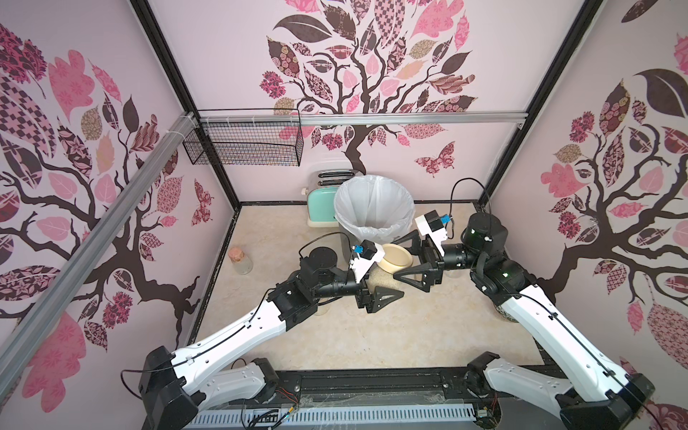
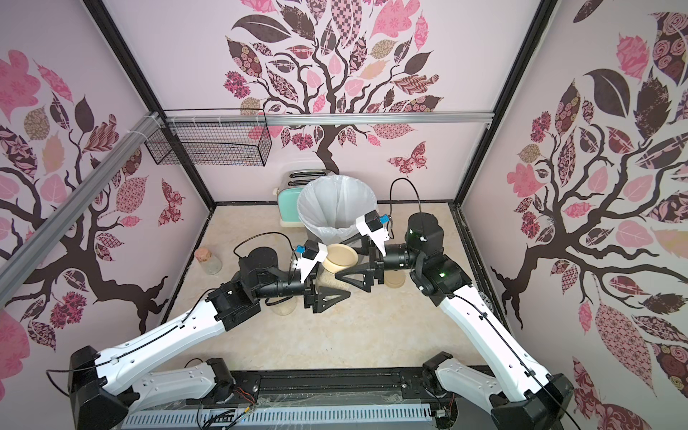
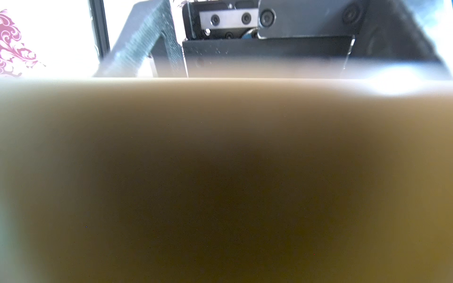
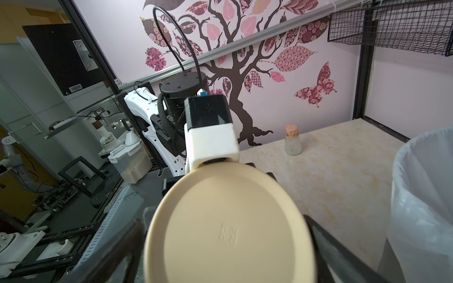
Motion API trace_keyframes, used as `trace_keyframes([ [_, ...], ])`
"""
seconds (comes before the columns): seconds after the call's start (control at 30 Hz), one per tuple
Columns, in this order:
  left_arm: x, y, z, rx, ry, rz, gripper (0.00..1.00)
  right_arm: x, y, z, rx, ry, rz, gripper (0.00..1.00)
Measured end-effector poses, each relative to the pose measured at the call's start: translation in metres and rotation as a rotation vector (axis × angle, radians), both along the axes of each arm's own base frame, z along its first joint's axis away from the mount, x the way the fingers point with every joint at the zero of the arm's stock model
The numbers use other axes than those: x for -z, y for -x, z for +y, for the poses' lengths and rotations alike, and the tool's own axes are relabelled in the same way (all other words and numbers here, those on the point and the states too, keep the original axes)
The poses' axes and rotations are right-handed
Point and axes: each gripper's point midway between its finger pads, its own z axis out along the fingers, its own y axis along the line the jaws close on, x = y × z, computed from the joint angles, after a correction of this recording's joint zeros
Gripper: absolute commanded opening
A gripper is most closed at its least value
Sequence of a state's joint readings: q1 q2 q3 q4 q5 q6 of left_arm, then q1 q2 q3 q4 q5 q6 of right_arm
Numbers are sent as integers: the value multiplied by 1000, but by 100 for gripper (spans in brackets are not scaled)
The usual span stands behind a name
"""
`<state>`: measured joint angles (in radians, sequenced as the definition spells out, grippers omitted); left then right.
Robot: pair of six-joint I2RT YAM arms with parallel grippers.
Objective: Empty moldy rice from jars
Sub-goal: Unscrew the lid from the jar.
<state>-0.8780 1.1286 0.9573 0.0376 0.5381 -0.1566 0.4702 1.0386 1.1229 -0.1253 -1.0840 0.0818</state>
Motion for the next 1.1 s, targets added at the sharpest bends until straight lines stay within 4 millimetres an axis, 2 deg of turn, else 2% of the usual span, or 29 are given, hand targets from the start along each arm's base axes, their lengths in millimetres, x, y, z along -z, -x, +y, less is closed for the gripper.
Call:
trace_keyframes([
  [0.37,0,-8,4,-46,-10,-25,66,-20,0,-22,206,28,33,100],
  [0.5,1,-12,5,-63,-16,-30,66,-21,-8,-26,277,46,73,99],
  [0.73,7,-17,3,-77,-35,-36,66,-7,-28,-25,372,91,170,99],
  [1.1,13,-23,-2,-85,-58,-39,66,-4,-26,-11,417,114,205,100],
])
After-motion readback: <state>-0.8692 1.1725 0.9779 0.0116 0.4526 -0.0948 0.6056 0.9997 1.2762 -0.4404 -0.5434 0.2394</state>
